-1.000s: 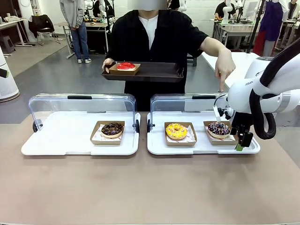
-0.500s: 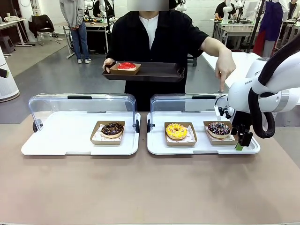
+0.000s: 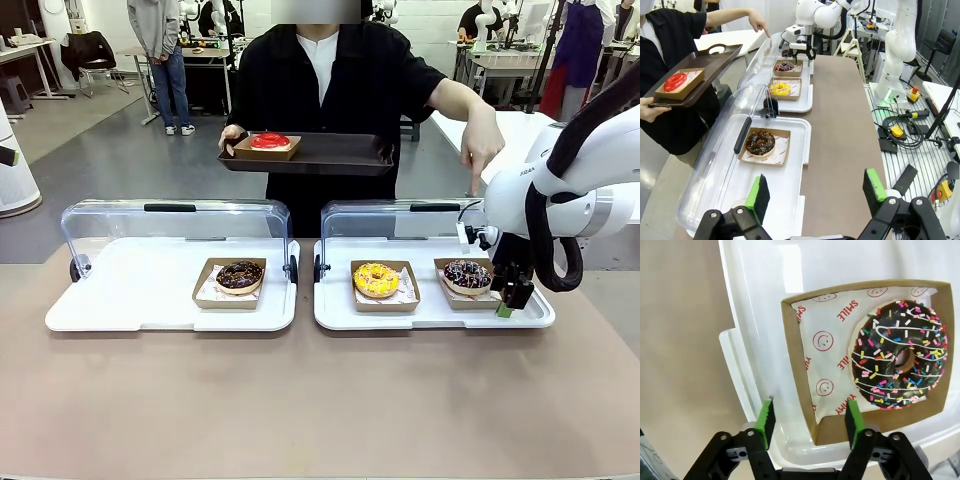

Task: Provide the desired donut to the person.
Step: Pick up and lift the Paper togo box containing the Donut pointed at by the person, then place the picked Paper togo box onto the Handle tray extended by the person.

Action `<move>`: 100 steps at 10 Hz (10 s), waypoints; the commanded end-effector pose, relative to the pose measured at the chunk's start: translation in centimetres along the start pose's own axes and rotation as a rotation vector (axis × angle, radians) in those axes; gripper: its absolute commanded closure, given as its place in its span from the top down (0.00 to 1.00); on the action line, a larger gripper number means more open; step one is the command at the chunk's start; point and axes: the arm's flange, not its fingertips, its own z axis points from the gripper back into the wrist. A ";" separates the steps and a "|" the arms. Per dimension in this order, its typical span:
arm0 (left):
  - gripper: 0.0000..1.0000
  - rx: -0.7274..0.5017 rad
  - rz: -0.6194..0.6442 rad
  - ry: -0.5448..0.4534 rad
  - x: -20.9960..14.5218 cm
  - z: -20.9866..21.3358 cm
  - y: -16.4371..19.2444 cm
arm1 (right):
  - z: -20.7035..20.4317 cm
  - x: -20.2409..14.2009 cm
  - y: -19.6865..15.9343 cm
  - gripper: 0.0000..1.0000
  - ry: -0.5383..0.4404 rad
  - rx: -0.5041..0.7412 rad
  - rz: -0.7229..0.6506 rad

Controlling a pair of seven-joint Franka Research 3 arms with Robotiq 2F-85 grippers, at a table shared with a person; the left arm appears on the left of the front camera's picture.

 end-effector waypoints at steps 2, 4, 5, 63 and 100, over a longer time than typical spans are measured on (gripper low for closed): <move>0.98 0.002 -0.001 -0.001 0.0 0.1 -0.1 | -0.2 -0.1 -0.5 0.00 -0.019 0.014 0.023; 0.98 0.002 -0.001 -0.001 0.0 0.1 -0.1 | -0.3 -0.1 -0.5 0.00 -0.022 0.015 0.026; 0.98 0.002 -0.001 -0.001 0.0 0.1 -0.1 | -0.3 -0.2 -0.4 0.00 -0.022 0.015 0.027; 0.98 0.002 -0.001 -0.001 0.0 0.1 -0.1 | 24.5 27.4 0.9 0.02 0.145 -0.001 0.061; 0.98 0.002 -0.001 -0.001 0.0 0.1 -0.1 | 28.6 -12.8 1.7 1.00 -1.162 0.195 0.008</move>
